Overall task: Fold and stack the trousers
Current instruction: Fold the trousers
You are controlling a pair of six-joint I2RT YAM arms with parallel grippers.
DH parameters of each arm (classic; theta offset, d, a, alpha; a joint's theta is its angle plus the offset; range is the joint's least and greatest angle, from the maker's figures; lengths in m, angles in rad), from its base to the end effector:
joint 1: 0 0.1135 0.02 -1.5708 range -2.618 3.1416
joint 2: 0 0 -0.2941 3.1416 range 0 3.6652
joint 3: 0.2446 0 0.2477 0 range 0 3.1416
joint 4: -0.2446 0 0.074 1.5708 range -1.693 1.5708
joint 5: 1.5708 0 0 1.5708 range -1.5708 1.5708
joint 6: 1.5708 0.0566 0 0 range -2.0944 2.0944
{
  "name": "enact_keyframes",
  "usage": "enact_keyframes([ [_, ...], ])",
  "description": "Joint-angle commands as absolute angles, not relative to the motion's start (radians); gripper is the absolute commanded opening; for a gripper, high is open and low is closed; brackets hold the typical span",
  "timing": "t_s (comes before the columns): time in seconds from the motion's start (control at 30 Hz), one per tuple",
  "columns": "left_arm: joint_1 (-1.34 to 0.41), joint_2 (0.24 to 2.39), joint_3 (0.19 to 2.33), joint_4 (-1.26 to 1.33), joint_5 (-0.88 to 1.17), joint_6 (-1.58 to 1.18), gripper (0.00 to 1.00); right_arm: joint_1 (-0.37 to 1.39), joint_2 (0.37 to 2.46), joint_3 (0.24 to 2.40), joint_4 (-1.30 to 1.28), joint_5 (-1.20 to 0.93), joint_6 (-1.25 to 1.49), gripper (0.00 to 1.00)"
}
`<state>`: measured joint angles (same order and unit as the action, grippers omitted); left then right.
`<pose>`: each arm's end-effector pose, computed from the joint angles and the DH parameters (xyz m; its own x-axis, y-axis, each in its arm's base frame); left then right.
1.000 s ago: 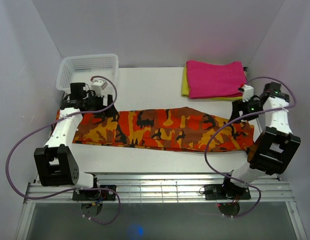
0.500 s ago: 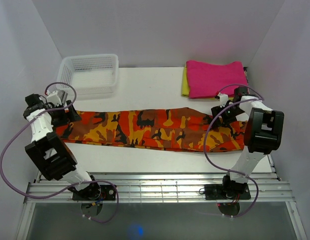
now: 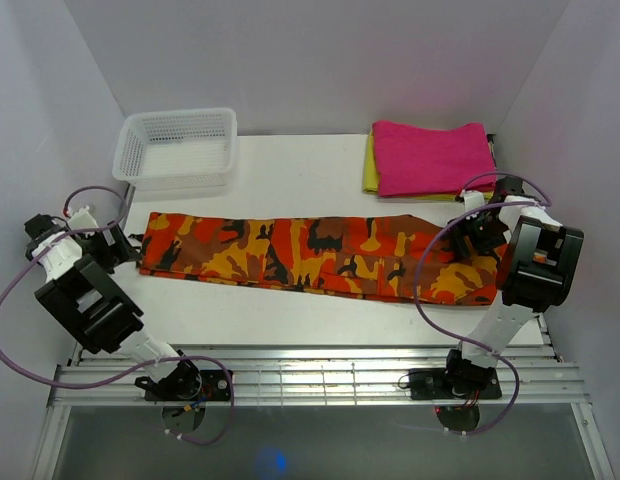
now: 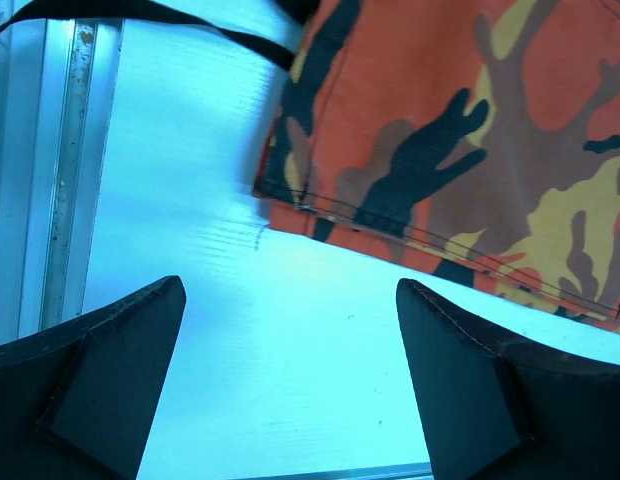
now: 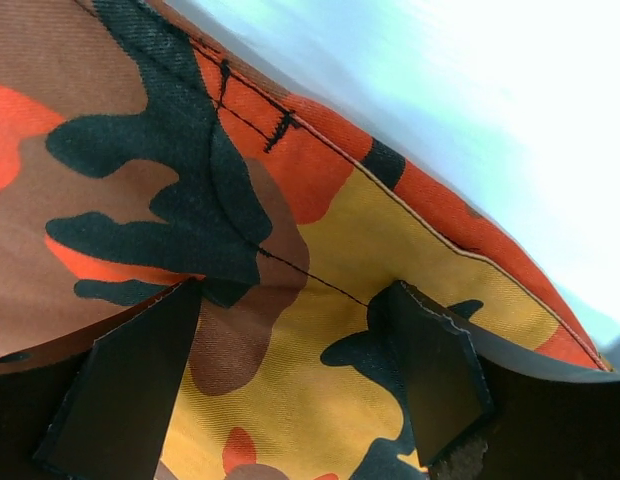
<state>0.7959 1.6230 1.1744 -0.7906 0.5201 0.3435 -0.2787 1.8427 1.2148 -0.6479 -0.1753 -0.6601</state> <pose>0.2426 0.2075 0.2406 -0.7936 -0.3927 -0.4648 -0.2544 0.9080 -0.3328 0.3550 -0.0913 0.1800 -0.8629 -0.3811 -0.3320 -0.3886 0.9202 -0.0465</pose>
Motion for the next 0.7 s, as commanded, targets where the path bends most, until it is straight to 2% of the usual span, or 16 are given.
enact_keyframes([
  [0.0, 0.801, 1.66, 1.163, -0.769, 0.574, 0.38, 0.98, -0.31, 1.871, 1.193, -0.663, -0.066, -0.715, 0.83],
  [0.1, 0.796, 1.731, 1.173, -0.753, 0.588, 0.38, 0.97, -0.311, 1.87, 1.206, -0.678, -0.083, -0.721, 0.85],
  [0.33, 0.749, 1.876, 1.178, -0.713, 0.56, 0.376, 0.89, -0.31, 1.867, 1.249, -0.742, -0.141, -0.715, 0.87],
  [0.43, 0.726, 1.913, 1.166, -0.666, 0.54, 0.335, 0.88, -0.31, 1.87, 1.259, -0.759, -0.149, -0.712, 0.88],
  [0.67, 0.649, 1.986, 1.141, -0.606, 0.532, 0.262, 0.79, -0.31, 1.865, 1.285, -0.776, -0.147, -0.707, 0.89],
])
